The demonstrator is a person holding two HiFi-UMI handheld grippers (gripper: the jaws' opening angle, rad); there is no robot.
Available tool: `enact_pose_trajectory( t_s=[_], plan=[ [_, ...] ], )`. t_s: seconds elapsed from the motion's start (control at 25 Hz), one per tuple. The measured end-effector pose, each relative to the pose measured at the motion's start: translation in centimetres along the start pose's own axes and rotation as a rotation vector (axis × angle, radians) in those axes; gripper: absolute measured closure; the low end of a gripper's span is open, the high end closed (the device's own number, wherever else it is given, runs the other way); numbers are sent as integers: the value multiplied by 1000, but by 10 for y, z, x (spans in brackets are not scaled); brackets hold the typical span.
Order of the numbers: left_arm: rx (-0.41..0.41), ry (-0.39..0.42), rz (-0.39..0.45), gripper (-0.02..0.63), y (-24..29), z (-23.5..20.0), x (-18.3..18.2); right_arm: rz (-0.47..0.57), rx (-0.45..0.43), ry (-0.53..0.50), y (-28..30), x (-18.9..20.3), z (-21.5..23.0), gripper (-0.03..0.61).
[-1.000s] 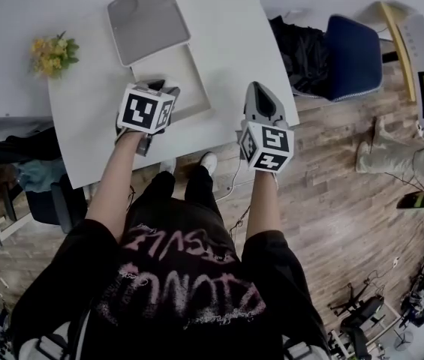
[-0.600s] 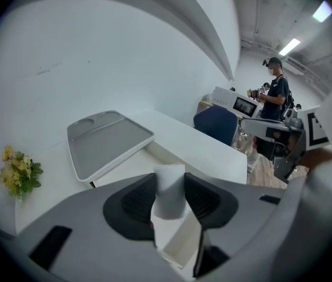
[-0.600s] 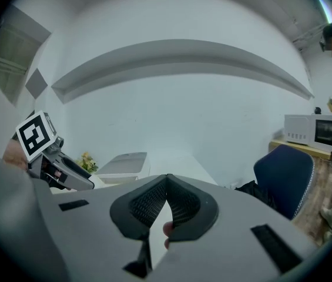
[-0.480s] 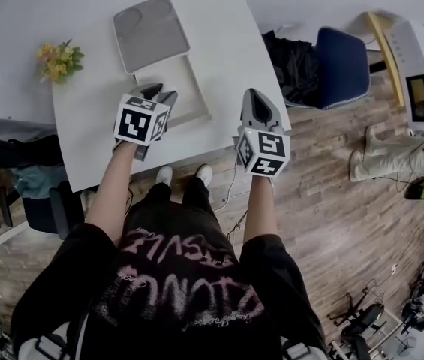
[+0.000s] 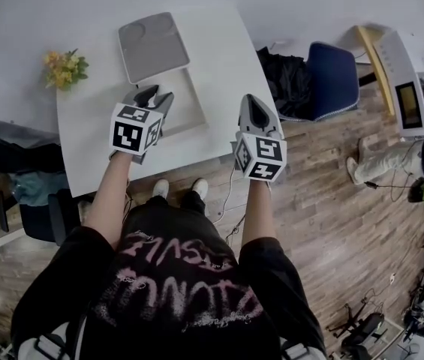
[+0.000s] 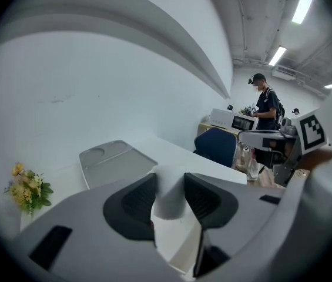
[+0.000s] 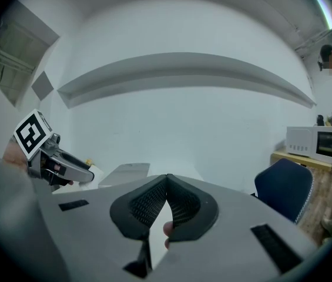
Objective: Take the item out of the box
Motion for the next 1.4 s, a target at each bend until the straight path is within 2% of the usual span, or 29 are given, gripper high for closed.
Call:
enact_pose_trajectory(
  t_s=[0.24, 0.56, 1.16, 1.4],
  plan=[
    [-10, 23, 112, 456, -16, -3, -23, 40, -13, -15, -2, -19, -9, 569],
    [-32, 50, 197, 456, -34, -5, -45, 61, -17, -24, -6, -32, -12, 569],
    [-58, 90, 324, 456, -62, -12, -76, 122, -13, -37, -13, -59, -13, 569],
    [-58, 106, 349, 456, -64, -12, -86, 137, -7, -38, -12, -66, -12, 569]
  ],
)
Point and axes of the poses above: the fingertips, and each gripper's own axes: y forward along the fingers, z to its right, x out of its underside, the point moved 1 cm from there along -y, backward along the fingers, and after that the axes turned 10 degrees about z, right-handed, at the moved point
